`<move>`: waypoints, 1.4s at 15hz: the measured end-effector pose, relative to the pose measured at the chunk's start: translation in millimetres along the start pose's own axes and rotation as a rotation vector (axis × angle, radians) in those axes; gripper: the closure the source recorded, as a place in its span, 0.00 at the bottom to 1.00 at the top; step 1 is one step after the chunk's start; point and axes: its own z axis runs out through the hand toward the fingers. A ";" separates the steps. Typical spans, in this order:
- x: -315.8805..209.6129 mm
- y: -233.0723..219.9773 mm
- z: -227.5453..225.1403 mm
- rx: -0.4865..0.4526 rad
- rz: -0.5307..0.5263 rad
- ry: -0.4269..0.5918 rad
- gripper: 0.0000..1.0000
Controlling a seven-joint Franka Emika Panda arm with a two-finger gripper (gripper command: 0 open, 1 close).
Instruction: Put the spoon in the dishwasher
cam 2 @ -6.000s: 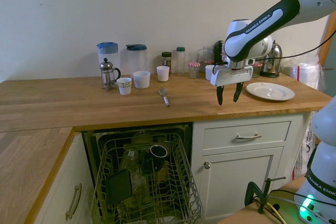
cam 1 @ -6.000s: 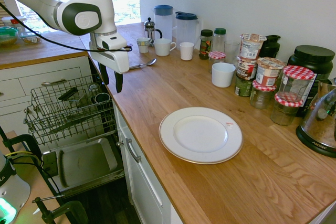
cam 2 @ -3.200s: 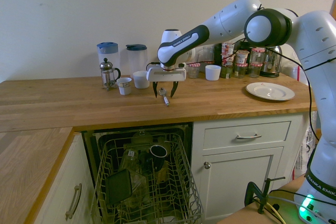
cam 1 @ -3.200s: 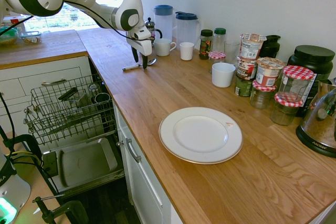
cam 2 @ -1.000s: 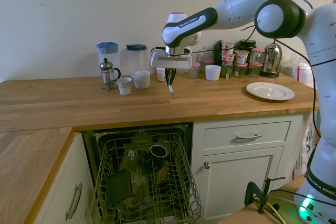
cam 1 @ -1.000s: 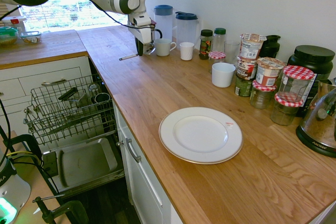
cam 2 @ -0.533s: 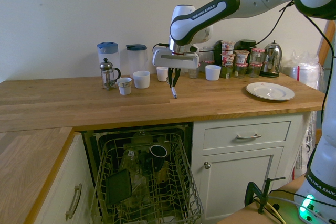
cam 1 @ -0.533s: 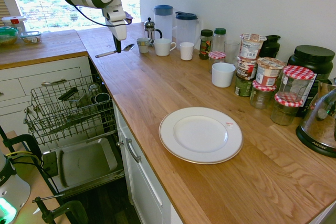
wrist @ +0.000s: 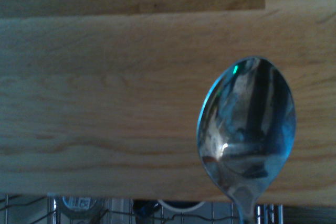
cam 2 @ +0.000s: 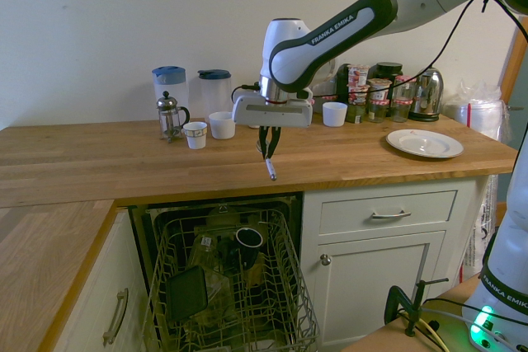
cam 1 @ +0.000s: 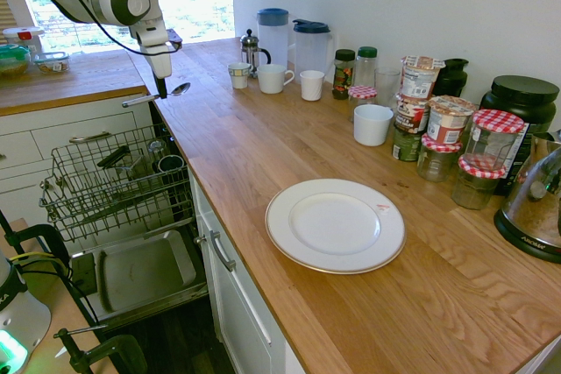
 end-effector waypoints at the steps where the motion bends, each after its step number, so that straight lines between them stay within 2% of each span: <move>1: -9.4 7.9 -0.8 0.017 -0.005 0.009 1.00; 6: -20.0 14.0 7.3 0.018 -0.011 0.038 1.00; 13: -102.1 63.3 50.6 0.001 -0.022 0.043 1.00; 21: -137.8 114.1 138.9 -0.038 0.000 0.010 1.00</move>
